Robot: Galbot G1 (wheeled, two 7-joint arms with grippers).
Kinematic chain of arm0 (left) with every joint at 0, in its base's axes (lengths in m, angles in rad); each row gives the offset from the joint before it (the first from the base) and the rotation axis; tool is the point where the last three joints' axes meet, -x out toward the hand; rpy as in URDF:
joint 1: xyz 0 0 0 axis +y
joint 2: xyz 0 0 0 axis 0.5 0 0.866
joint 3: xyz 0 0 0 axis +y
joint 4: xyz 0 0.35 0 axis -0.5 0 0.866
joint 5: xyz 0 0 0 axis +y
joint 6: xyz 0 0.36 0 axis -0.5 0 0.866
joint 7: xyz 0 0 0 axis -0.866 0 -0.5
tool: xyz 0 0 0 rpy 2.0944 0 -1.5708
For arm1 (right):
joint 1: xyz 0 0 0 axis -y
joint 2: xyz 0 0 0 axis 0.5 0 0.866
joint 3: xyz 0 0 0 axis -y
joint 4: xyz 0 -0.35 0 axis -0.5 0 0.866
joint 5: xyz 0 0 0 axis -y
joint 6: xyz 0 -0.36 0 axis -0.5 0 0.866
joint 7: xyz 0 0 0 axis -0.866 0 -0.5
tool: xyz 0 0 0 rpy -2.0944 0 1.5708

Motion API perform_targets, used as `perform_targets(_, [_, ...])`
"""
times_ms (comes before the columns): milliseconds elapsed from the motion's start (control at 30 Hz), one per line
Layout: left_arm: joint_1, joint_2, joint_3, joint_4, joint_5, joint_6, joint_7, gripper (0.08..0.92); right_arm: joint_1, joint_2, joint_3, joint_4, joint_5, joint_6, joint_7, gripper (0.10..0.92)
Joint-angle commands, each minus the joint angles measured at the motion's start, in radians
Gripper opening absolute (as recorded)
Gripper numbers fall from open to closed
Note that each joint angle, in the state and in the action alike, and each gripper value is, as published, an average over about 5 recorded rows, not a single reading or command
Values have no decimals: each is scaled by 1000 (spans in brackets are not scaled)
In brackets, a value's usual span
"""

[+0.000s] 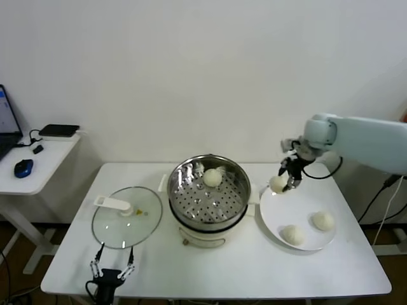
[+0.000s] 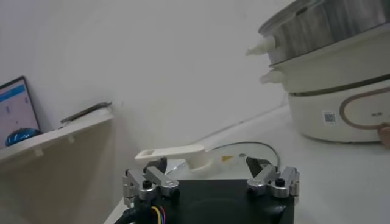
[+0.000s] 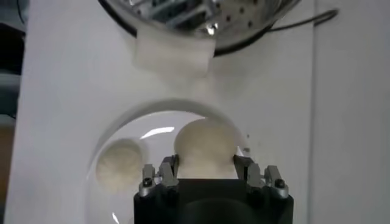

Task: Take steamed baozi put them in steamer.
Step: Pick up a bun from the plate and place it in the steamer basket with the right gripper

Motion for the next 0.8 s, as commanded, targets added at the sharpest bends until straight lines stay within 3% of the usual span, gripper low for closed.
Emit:
perform_targets(33, [2, -35, 4, -8, 2, 3, 1, 823, 350, 32, -142, 243, 226, -40, -19, 619])
perform_targets(267, [6, -28, 9, -16, -1, 3, 4, 823, 315, 179, 11, 307, 378, -176, 69, 618])
perform_targets(433, [4, -23, 6, -20, -15, 3, 7, 823, 224, 332, 108, 242, 435, -235, 110, 619])
perform_targets(600, [5, -24, 0, -37, -23, 8, 17, 823, 70, 449, 164, 122, 403, -272, 141, 619])
perform_targets(800, [17, -28, -8, -65, -24, 18, 33, 823, -92, 483, 166, 24, 308, -292, 155, 619])
